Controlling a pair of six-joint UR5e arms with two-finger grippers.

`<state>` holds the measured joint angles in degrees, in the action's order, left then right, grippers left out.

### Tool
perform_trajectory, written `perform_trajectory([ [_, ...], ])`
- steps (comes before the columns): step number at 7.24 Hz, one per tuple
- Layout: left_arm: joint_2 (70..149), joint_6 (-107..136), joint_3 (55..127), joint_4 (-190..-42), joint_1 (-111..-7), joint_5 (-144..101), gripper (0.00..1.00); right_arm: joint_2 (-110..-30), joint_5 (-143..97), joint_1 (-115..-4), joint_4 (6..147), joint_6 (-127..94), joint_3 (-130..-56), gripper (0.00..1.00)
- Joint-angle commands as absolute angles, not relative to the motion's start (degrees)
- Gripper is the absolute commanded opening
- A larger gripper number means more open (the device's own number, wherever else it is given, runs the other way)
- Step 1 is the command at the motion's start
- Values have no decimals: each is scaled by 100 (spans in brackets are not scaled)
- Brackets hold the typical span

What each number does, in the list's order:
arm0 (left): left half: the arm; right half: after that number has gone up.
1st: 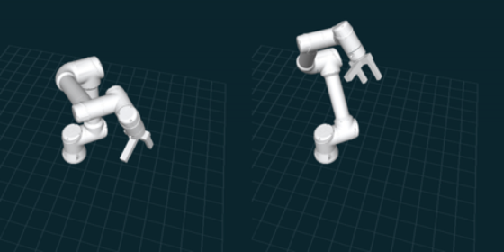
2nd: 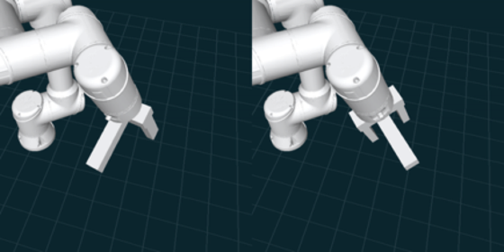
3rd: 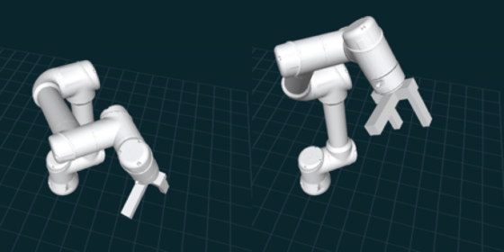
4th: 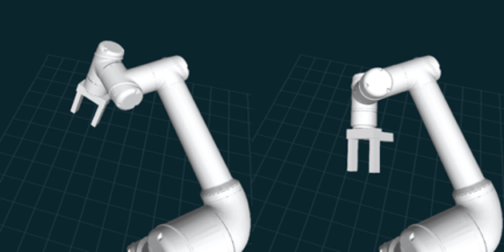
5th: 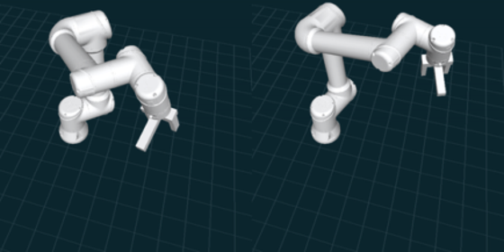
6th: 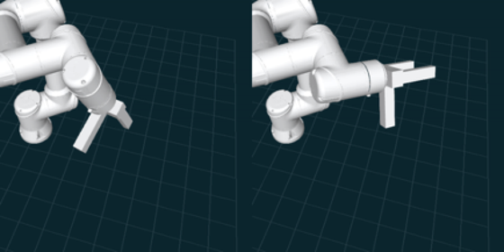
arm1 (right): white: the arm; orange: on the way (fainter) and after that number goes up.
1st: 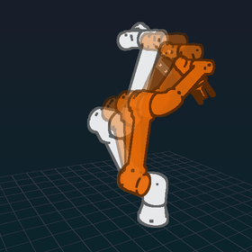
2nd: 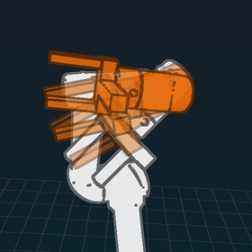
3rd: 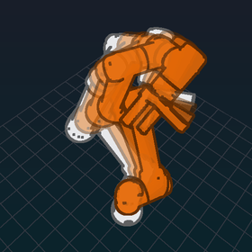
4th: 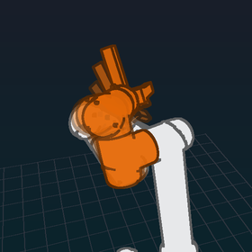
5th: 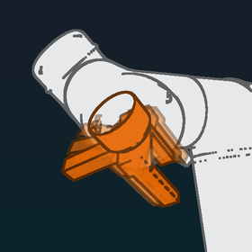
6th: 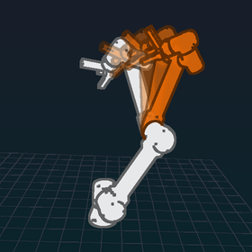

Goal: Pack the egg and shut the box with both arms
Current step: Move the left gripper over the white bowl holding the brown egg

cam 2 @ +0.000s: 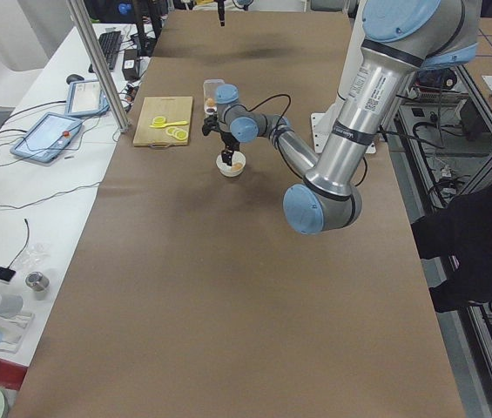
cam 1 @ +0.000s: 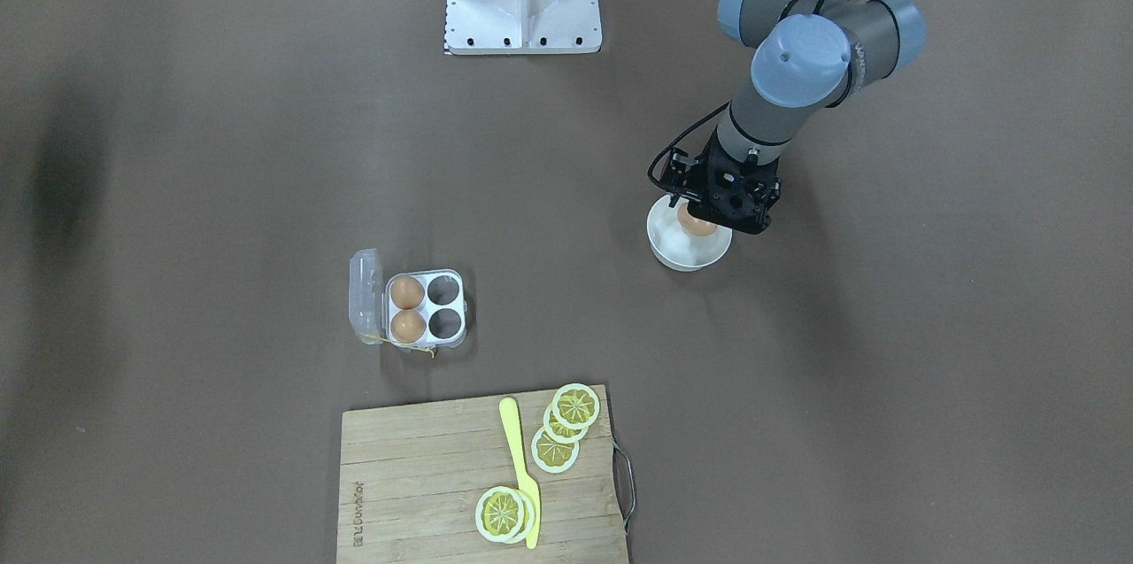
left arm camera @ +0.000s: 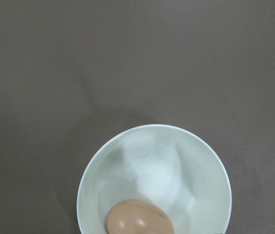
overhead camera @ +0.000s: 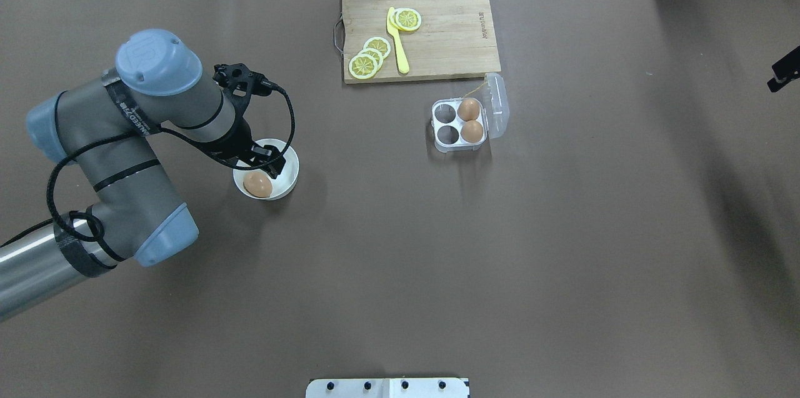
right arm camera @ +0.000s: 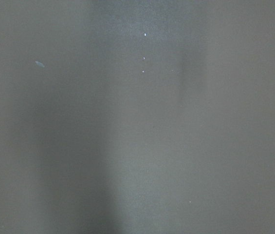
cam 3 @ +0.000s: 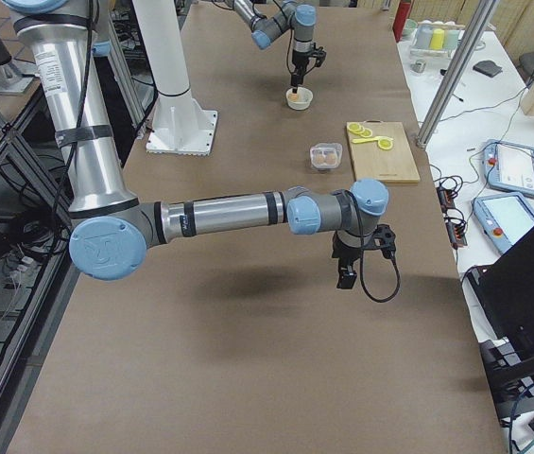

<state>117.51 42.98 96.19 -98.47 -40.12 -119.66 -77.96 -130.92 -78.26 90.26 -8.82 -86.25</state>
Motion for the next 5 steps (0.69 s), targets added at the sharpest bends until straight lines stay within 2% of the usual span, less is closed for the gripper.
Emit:
perform_trajectory([
  [1, 11777, 4298, 9422, -10055, -4008, -11944, 85, -7787, -13087, -7831, 9018, -879, -8622, 100],
  [5, 11769, 4315, 9395, -10055, -3990, -11944, 85, -7778, -13096, -7831, 9018, -870, -8622, 100],
])
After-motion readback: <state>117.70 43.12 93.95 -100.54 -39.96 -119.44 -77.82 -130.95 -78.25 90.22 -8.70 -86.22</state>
